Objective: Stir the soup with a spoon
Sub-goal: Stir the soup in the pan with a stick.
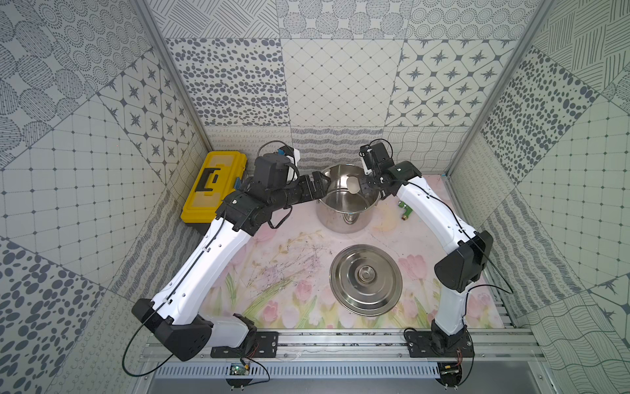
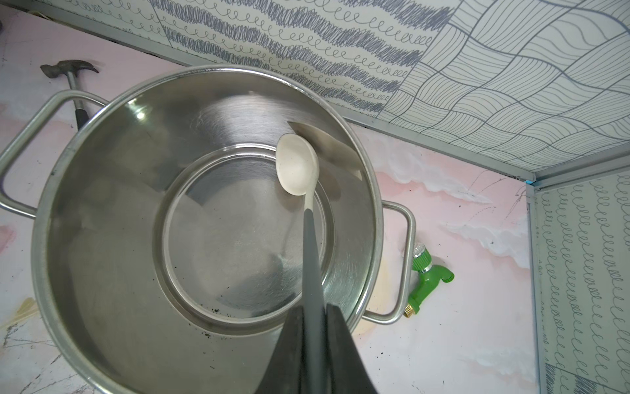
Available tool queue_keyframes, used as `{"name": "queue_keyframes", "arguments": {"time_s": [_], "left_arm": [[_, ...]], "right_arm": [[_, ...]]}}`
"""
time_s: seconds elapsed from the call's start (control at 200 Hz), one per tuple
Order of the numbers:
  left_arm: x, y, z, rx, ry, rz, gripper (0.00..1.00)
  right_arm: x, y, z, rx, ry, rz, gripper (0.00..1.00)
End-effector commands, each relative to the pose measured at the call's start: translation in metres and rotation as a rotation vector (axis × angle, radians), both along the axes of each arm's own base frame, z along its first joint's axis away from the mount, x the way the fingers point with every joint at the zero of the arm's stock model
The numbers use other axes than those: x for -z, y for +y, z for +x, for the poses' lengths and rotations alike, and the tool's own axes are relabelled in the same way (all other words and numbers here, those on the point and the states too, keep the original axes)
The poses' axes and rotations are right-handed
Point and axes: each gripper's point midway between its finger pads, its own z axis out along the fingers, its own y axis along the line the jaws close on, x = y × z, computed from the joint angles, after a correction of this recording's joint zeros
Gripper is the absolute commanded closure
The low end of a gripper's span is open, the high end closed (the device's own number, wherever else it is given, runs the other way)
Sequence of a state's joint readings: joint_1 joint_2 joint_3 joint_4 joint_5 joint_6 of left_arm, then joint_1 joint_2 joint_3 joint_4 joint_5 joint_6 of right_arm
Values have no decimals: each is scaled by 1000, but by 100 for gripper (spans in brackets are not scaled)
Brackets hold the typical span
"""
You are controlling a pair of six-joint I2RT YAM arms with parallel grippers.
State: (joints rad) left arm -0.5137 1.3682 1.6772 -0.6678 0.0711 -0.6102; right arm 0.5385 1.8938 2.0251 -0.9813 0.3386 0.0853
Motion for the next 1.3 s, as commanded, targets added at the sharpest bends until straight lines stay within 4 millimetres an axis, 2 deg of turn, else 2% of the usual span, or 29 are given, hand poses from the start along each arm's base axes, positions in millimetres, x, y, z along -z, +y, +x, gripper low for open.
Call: {"name": "queue_keyframes", "arguments": {"time_s": [0.0, 0.36, 0.49, 0.59, 0.745, 0.925, 1.145, 1.296], "left_arm": [[-7, 1, 0, -3, -25, -8, 1], [-6, -3, 3, 4, -28, -9, 1], [-4, -4, 6, 3, -22, -15, 0], [-4, -5, 7, 3, -21, -20, 0], [-11, -4, 6, -4, -30, -35, 1], [-14, 0, 1, -14, -32, -36, 0], [-9, 6, -3, -32, -23, -36, 0], [-13, 4, -4, -24, -30, -36, 1]], "right_arm": [[-24, -9, -11, -14, -54, 12, 100], [-17, -23, -65, -46, 11, 68, 100], [-13, -12, -76, -66, 33, 103, 100], [-12, 6, -78, -95, 44, 124, 100], [-17, 33, -74, -132, 40, 148, 100], [-26, 47, -56, -124, 13, 164, 100], [-32, 50, -28, -103, -42, 100, 100], [-33, 40, -13, -69, -61, 73, 100]]}}
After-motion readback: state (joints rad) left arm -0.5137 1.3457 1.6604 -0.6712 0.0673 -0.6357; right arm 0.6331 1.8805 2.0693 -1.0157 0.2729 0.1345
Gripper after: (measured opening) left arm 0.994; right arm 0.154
